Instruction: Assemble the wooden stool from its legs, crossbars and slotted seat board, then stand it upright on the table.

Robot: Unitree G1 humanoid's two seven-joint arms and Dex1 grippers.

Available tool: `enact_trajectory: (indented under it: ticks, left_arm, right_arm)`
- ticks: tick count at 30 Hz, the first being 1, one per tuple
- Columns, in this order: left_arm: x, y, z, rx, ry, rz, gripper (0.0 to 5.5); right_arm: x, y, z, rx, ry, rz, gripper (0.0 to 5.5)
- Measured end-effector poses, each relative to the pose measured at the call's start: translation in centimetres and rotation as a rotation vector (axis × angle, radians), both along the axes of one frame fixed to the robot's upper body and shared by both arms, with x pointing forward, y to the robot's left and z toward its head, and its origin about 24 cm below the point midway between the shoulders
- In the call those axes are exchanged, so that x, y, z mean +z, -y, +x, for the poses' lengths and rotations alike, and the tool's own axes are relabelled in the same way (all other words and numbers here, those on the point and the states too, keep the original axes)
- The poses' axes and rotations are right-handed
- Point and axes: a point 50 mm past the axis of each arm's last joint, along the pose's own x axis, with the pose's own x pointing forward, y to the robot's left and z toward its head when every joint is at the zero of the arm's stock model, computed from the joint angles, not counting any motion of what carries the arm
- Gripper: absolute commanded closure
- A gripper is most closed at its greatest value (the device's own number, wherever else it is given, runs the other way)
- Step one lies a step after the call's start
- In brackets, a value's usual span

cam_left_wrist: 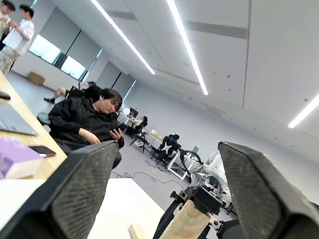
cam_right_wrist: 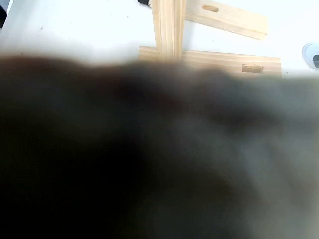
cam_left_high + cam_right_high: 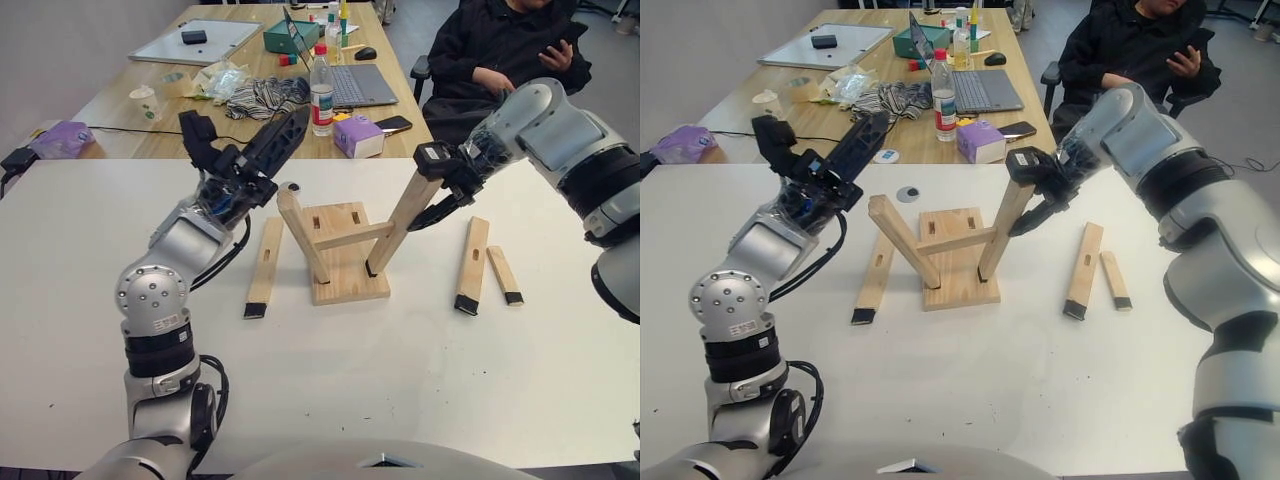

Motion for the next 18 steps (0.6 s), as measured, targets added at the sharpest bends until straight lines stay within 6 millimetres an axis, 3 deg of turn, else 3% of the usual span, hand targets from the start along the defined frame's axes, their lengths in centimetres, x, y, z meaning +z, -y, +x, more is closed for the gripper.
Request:
enact_trajectory:
  ticks: [2, 6, 11, 18]
  left_arm:
    - [-0.2, 0.4, 0.1, 0.009, -0.001, 0.034, 1.77]
    - [-0.2, 1.6, 0.1, -0.012, -0.016, 0.038, 1.77]
    - [0.4, 3.6, 0.2, -0.069, 0.0, 0.011, 1.77]
    - [0.5, 3.9, 0.2, -0.065, 0.006, 0.033, 1.77]
  right_arm:
    - [-0.1, -0.2, -0.1, 0.002, -0.009, -0.028, 3.46]
    - [-0.5, 0.2, -0.8, 0.0, -0.089, -0.1, 4.19]
    - [-0.8, -0.6, -1.3, -0.026, -0.158, -0.058, 4.19]
    - [-1.8, -1.5, -1.3, -0.109, -0.227, 0.008, 4.19]
